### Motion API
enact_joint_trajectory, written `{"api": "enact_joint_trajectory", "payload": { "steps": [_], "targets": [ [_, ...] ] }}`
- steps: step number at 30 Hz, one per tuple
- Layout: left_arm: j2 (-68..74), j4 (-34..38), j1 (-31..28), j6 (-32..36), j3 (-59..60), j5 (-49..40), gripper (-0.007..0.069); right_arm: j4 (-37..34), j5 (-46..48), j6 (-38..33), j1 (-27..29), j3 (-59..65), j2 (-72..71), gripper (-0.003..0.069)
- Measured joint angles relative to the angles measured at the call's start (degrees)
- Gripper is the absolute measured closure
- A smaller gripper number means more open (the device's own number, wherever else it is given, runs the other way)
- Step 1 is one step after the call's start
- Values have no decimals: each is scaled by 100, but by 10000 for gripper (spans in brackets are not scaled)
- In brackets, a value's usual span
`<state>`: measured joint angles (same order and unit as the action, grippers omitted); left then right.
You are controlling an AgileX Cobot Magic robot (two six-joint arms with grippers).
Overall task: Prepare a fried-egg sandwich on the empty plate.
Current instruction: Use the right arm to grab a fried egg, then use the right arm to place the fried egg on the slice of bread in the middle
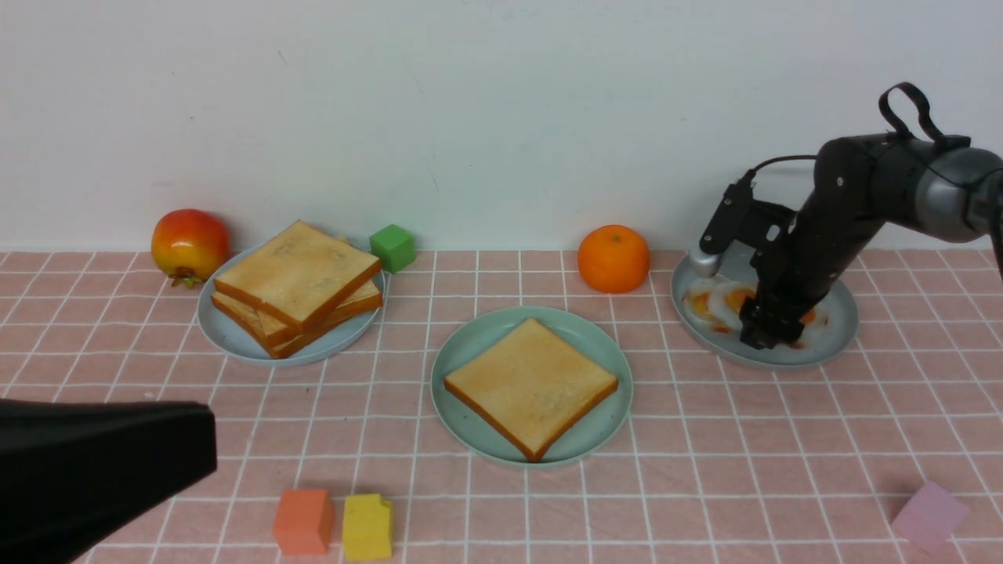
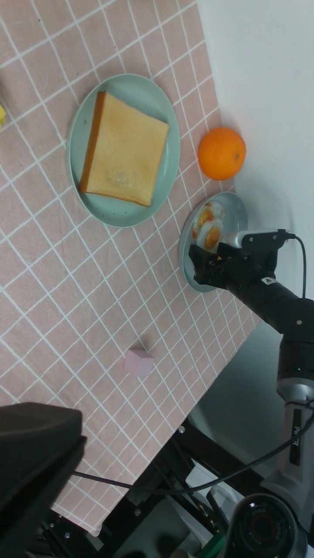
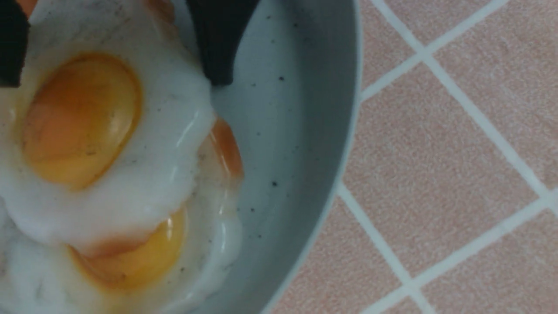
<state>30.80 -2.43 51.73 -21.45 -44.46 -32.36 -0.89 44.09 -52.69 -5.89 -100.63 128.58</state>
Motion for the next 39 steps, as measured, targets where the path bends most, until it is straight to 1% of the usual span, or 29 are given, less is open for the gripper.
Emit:
{"api": "enact_joint_trajectory", "payload": {
  "steps": [2, 4, 12, 14, 16, 17, 18, 24, 28, 35, 37, 39],
  "targets": [
    [0, 34, 0, -6, 0, 5, 638, 23, -83, -15, 0, 0, 6, 218],
    [0, 67, 0, -11, 0, 5, 638, 23, -109, -15, 0, 0, 6, 260],
    [0, 91, 0, -18, 0, 5, 638, 23, -75, -15, 0, 0, -57, 285],
    [0, 91, 0, -18, 0, 5, 638, 12, 24, -15, 0, 18, -153, 365],
    [0, 91, 0, -18, 0, 5, 638, 12, 111, -15, 0, 25, -296, 522],
    [0, 97, 0, -18, 0, 5, 638, 22, 120, -15, 0, 25, -343, 554],
    [0, 97, 0, -18, 0, 5, 638, 22, 206, -10, 0, 25, -430, 564],
    [0, 97, 0, -18, 0, -13, 638, -36, 842, 95, 15, 80, -775, 553],
    [0, 87, 0, -18, 0, -58, 638, -40, 831, 245, 15, 80, -913, 553],
    [0, 87, 0, -24, 0, -184, 638, 89, 849, 780, -22, 97, -1012, 553],
    [9, 26, 0, -99, 0, -287, 638, 132, 889, 900, -89, 97, -1156, 553],
    [25, -153, 0, -343, 0, -395, 638, 205, 965, 1070, -184, 97, -1369, 553]
  ]
}}
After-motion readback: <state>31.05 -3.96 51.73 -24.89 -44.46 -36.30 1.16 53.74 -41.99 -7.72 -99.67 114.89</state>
